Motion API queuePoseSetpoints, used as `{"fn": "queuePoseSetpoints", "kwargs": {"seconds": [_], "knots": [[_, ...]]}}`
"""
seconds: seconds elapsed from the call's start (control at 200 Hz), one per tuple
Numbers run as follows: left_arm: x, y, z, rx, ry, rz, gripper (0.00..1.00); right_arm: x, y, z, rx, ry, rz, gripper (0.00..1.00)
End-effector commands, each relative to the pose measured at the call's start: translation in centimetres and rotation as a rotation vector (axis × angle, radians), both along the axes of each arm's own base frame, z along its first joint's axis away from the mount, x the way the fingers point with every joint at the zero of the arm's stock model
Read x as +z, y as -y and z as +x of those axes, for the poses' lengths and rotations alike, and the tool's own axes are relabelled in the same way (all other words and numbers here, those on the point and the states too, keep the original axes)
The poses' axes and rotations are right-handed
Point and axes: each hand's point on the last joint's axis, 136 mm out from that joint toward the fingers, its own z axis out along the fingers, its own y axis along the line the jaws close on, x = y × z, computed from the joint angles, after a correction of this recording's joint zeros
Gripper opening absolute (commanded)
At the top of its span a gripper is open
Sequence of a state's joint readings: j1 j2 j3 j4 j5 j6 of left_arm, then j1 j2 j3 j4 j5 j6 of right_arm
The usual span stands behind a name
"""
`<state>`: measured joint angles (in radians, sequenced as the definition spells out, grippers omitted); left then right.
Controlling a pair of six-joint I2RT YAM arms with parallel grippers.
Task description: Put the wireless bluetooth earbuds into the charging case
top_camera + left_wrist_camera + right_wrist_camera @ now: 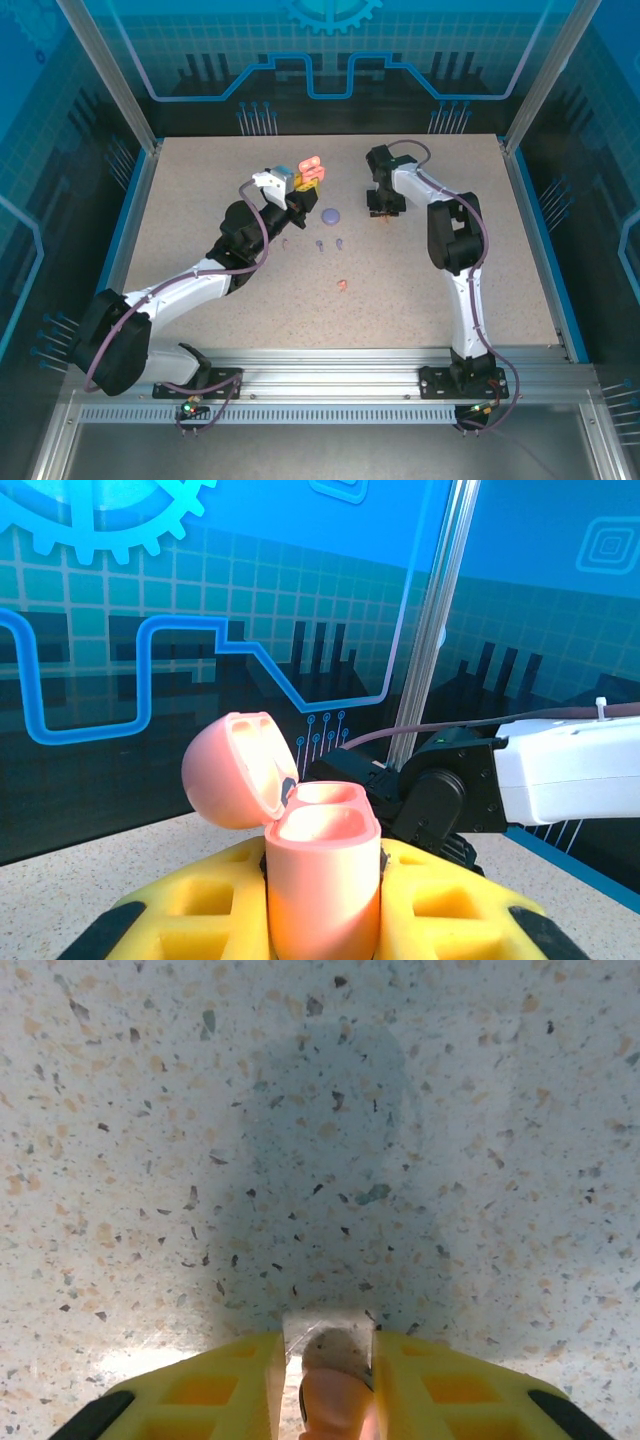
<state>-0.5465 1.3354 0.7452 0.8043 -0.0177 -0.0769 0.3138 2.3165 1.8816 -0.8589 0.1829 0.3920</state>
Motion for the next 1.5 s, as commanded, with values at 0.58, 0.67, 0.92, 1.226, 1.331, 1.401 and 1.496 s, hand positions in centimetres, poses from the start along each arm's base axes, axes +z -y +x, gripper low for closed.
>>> {"fn": "queuePoseSetpoints", "kwargs": {"seconds": [0.58, 0.67, 0.92, 1.226, 1.331, 1.401, 1.496], "knots": [[1.9, 0.8, -0.4, -0.036, 0.036, -0.021, 0.00, -0.5, 0.5, -2.2, -0.010, -0.030, -0.010, 0.19], [1.9, 0.8, -0.4, -0.035, 0.037, -0.020, 0.00, -0.5, 0.5, -2.3, -0.009, -0.033, -0.018, 0.31], [1.9, 0.9, -0.4, -0.038, 0.037, -0.019, 0.00, -0.1, 0.4, -2.8, -0.010, -0.027, -0.008, 0.34], [1.8, 1.0, -0.4, -0.040, 0.034, -0.017, 0.00, -0.1, 0.2, -3.4, -0.002, -0.022, -0.005, 0.32], [1.8, 1.0, -0.4, -0.039, 0.033, -0.016, 0.00, -0.5, 0.3, -3.2, -0.001, -0.033, -0.012, 0.30], [1.8, 0.9, -0.4, -0.036, 0.033, -0.017, 0.00, -0.6, 0.2, -3.2, 0.002, -0.037, -0.012, 0.29], [1.9, 0.9, -0.4, -0.037, 0.036, -0.015, 0.00, -0.6, 0.1, -3.2, 0.005, -0.037, -0.011, 0.29]]}}
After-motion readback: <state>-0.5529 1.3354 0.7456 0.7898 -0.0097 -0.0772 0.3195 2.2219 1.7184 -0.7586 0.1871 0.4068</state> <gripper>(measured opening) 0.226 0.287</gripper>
